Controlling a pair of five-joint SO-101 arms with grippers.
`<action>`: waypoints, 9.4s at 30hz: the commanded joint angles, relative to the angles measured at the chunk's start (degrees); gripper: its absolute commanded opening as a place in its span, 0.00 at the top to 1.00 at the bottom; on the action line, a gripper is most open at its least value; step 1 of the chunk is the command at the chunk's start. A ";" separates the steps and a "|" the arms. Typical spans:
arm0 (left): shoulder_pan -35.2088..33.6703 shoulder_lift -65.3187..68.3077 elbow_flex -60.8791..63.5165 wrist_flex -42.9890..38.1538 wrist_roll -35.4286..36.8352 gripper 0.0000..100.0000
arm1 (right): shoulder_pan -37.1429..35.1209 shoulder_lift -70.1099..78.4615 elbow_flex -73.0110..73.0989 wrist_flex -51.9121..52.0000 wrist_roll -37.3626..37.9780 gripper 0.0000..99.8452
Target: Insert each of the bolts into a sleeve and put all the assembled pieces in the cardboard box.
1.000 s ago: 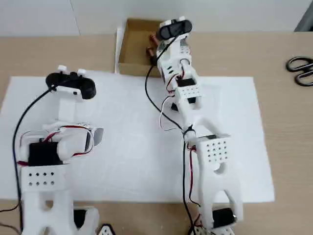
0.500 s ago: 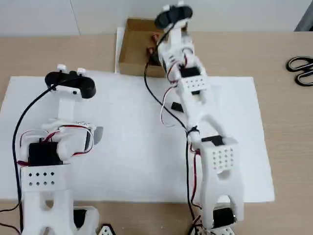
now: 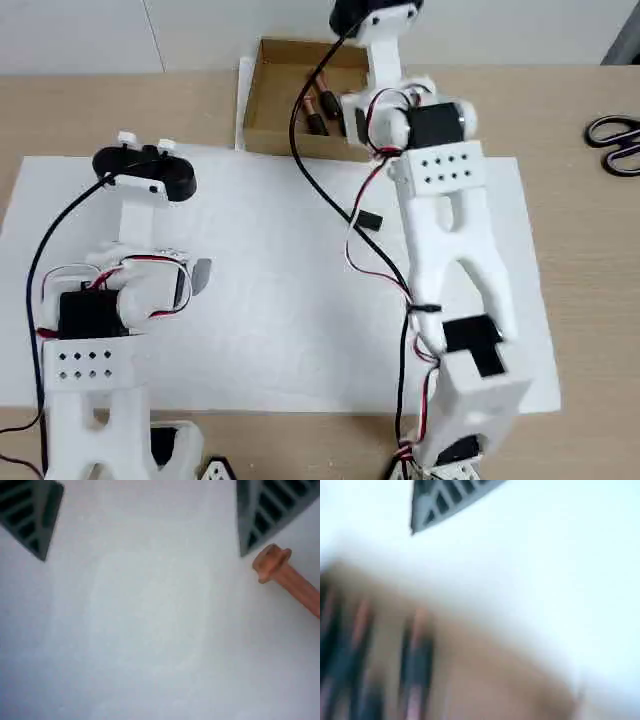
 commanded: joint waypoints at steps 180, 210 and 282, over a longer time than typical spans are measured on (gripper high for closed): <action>-14.59 56.44 -19.21 -10.11 29.19 0.89 | 10.68 -31.87 29.80 18.59 7.47 1.00; -0.44 55.82 -45.23 16.26 7.56 0.99 | 10.68 -32.31 29.80 18.07 7.56 1.00; 12.13 46.77 -44.70 14.07 80.09 0.86 | 10.24 -32.31 30.07 18.59 7.21 1.00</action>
